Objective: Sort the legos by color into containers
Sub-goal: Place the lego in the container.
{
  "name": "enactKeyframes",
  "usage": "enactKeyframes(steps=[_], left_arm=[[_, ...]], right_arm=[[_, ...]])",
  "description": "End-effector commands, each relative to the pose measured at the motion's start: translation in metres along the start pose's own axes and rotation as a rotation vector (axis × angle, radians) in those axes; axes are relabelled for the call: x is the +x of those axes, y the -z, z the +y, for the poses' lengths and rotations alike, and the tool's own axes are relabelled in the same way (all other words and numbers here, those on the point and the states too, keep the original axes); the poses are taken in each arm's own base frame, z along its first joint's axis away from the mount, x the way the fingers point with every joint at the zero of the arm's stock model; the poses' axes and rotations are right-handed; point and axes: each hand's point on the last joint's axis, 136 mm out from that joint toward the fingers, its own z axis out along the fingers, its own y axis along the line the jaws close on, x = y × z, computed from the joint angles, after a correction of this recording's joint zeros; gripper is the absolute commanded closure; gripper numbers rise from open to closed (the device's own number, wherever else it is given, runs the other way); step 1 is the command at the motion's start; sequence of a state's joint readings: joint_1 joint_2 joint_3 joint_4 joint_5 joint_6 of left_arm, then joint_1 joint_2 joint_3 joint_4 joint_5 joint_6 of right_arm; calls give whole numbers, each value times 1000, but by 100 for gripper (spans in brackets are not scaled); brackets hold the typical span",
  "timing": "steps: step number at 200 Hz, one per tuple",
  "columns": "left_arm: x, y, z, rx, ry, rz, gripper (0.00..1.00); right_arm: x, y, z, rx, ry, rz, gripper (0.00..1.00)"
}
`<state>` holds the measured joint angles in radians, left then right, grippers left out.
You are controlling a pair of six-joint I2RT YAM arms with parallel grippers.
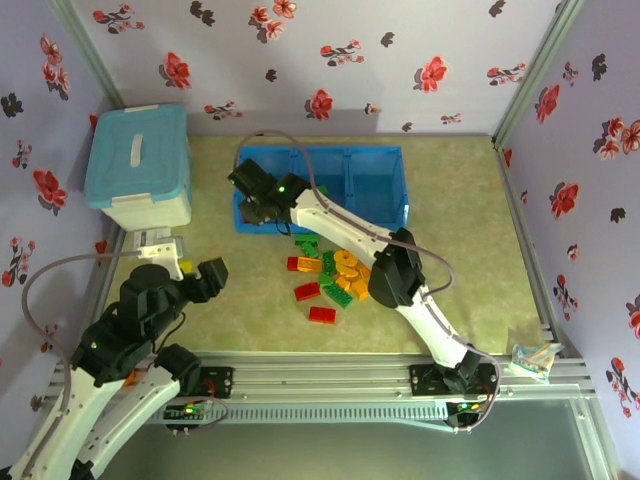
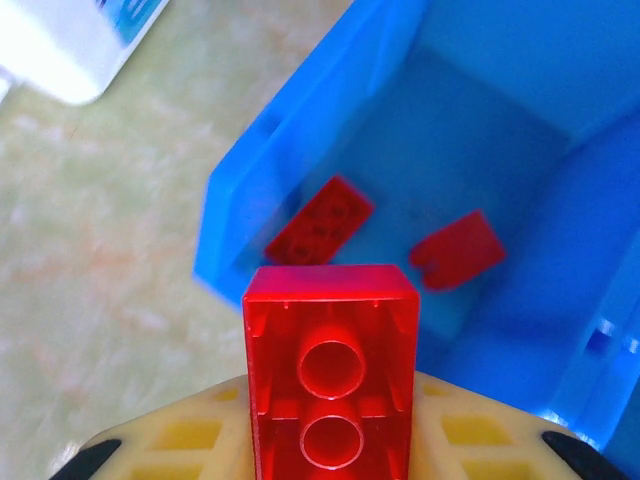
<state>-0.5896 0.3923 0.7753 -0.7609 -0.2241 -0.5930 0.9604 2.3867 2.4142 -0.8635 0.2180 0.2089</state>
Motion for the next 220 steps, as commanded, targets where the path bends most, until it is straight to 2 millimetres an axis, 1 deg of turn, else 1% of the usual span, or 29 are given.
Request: enactKeyframes(steps=[1, 11, 25, 35, 40, 43, 53, 59, 72, 86, 101, 109, 118, 126, 129, 138, 141, 157, 161, 176, 179, 189, 203, 207, 220], left_arm=[[-4, 9, -2, 18, 19, -5, 20], [-4, 10, -3, 23, 25, -4, 20], [-3, 9, -5, 34, 30, 1, 20], [-2, 8, -7, 42, 31, 8, 20], [-1, 7, -7, 43, 31, 14, 20], [-1, 7, -8, 44, 30, 17, 20], [0, 6, -9, 46, 26, 28, 20], [1, 5, -10, 46, 24, 35, 21], [3, 2, -9, 30, 18, 58, 22], [7, -2, -9, 13, 4, 94, 23], [13, -9, -12, 12, -10, 139, 23], [16, -13, -15, 23, -16, 155, 23], [19, -18, -21, 43, -24, 175, 23], [23, -23, -27, 58, -35, 194, 23], [24, -25, -29, 64, -40, 200, 23], [29, -31, -35, 76, -59, 225, 23], [32, -34, -38, 81, -68, 236, 23], [45, -47, -52, 99, -109, 297, 23], [49, -50, -56, 104, -121, 313, 23], [64, -62, -73, 129, -165, 367, 23], [67, -66, -77, 134, -177, 377, 23], [78, -74, -90, 152, -214, 409, 23], [94, -85, -106, 161, -250, 454, 23], [97, -89, -109, 156, -250, 466, 23], [111, -103, -120, 132, -238, 513, 23]], right_arm=[[-6, -20, -13, 45, -1, -9, 67], [-11, -27, -16, 51, -8, -27, 66], [-19, -34, -17, 39, -14, -58, 65], [-25, -38, -17, 36, -16, -81, 61], [-29, -37, -17, 40, -18, -95, 55], [-31, -37, -17, 42, -17, -104, 49], [-39, -33, -18, 51, -20, -129, 24], [-46, -27, -18, 50, -25, -149, 17], [-58, -11, -19, 43, -32, -182, 10], [-68, 11, -23, 45, -42, -211, 9], [-73, 35, -28, 57, -45, -223, 9], [-69, 43, -31, 64, -42, -211, 9], [-69, 59, -35, 68, -44, -218, 10], [-58, 62, -40, 83, -43, -196, 11], [-59, 69, -42, 87, -48, -205, 11], [-51, 79, -46, 89, -52, -205, 11], [-48, 80, -52, 117, -56, -207, 11], [-42, 107, -64, 136, -79, -246, 11], [-36, 109, -68, 146, -84, -241, 11], [-23, 130, -83, 180, -110, -264, 10], [-18, 131, -86, 187, -114, -260, 10], [-7, 144, -97, 208, -136, -274, 10], [15, 154, -114, 246, -166, -272, 10], [20, 160, -119, 257, -179, -279, 9], [41, 171, -139, 298, -228, -277, 9]])
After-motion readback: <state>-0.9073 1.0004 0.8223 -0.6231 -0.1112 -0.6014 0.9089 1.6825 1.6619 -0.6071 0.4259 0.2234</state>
